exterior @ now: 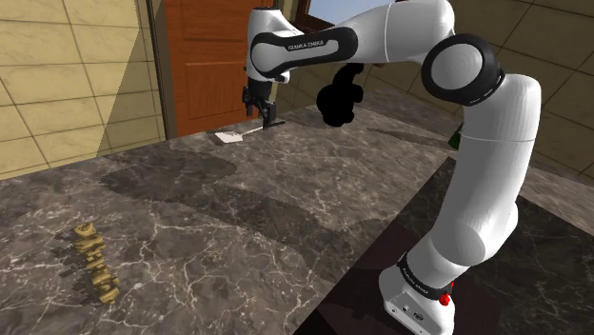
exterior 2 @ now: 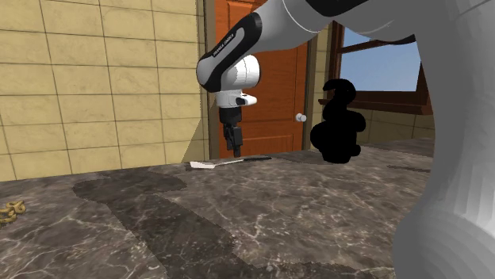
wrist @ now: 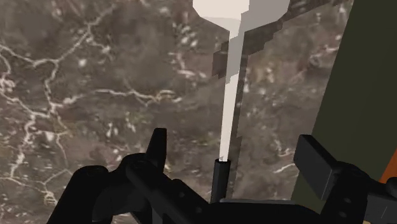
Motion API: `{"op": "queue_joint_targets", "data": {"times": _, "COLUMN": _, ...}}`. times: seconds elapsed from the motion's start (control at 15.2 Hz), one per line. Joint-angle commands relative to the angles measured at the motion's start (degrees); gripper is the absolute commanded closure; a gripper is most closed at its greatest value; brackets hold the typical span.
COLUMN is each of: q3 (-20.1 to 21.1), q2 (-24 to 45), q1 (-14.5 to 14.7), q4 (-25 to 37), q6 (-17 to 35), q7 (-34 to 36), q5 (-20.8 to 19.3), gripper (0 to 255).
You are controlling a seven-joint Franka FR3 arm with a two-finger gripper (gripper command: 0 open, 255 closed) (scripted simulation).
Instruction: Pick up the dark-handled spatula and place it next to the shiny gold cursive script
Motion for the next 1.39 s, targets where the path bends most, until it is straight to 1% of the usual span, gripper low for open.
{"op": "queue_joint_targets", "data": {"times": 0.0, "q3": -0.2, "q2": 0.6, "q1": 0.0, "q4": -0.8, "q6": 1.4, "q7": 0.3, "q5": -0.3, "gripper": 0}}
{"op": "queue_joint_targets", "data": {"times": 0.13, "q3": -0.3, "q2": 1.0, "q1": 0.0, "q4": -1.5, "q6": 2.4, "q7": 0.4, "q5": -0.5, "gripper": 0}}
{"op": "queue_joint_targets", "data": {"times": 0.59, "q3": -0.3, "q2": 1.0, "q1": 0.0, "q4": -1.4, "q6": 2.4, "q7": 0.4, "q5": -0.5, "gripper": 0}}
{"op": "queue_joint_targets", "data": {"times": 0.66, "q3": -0.3, "q2": 1.0, "q1": 0.0, "q4": -1.4, "q6": 2.4, "q7": 0.4, "q5": -0.5, "gripper": 255}}
{"op": "queue_joint_targets", "data": {"times": 1.25, "q3": -0.3, "q2": 1.0, "q1": 0.0, "q4": -1.4, "q6": 2.4, "q7": 0.4, "q5": -0.5, "gripper": 255}}
{"op": "queue_joint_targets", "data": {"times": 1.32, "q3": -0.2, "q2": 0.8, "q1": 0.0, "q4": -1.1, "q6": 1.8, "q7": 0.3, "q5": -0.4, "gripper": 255}}
